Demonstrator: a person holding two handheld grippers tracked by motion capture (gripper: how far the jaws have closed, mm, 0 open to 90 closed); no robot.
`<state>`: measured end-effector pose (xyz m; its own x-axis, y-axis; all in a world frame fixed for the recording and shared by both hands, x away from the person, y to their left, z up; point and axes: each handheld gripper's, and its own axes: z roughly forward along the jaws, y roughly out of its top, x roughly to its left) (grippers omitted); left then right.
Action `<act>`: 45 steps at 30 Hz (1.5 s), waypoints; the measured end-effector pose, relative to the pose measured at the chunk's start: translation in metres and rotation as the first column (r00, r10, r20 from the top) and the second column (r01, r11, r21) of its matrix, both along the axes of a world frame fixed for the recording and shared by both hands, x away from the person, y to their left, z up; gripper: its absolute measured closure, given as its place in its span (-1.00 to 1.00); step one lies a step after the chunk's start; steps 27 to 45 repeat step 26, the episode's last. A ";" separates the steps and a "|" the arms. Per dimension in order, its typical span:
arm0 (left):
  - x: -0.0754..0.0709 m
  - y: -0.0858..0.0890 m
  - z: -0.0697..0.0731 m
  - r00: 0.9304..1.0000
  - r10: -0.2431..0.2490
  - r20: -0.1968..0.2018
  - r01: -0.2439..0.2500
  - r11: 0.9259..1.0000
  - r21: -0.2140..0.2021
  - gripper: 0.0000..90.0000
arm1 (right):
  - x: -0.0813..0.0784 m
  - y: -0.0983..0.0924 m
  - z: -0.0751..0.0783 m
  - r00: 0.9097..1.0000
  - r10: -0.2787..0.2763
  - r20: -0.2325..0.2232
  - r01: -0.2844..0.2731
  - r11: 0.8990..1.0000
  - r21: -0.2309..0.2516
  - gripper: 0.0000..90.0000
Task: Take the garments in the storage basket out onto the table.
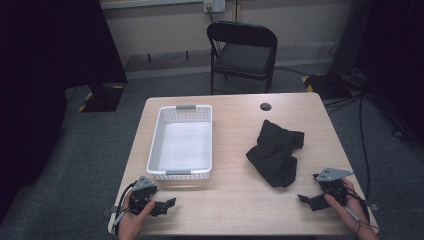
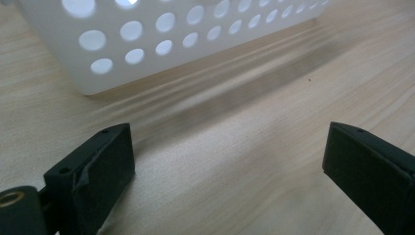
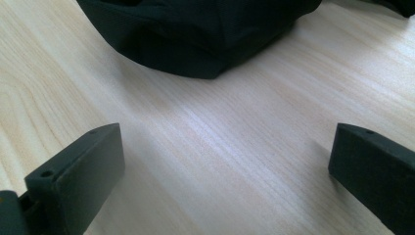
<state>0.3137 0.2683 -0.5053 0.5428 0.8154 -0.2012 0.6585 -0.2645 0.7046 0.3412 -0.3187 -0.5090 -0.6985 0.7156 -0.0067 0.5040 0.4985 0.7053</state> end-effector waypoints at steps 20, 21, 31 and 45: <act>-0.007 0.016 -0.007 0.996 0.015 0.090 -0.023 0.996 0.087 -0.93 | 0.000 0.000 0.000 1.000 0.000 0.000 0.000 1.000 0.000 -1.00; -0.008 0.016 -0.007 0.996 0.014 0.092 -0.023 0.995 0.098 -0.94 | 0.000 0.000 0.000 1.000 0.000 0.000 0.000 1.000 -0.001 -1.00; -0.008 0.011 -0.008 0.995 -0.019 0.101 0.002 0.986 0.166 -0.97 | 0.000 0.000 0.000 1.000 0.000 -0.001 0.000 1.000 -0.002 -1.00; -0.008 0.011 -0.008 0.995 -0.019 0.101 0.002 0.986 0.166 -0.97 | 0.000 0.000 0.000 1.000 0.000 -0.001 0.000 1.000 -0.002 -1.00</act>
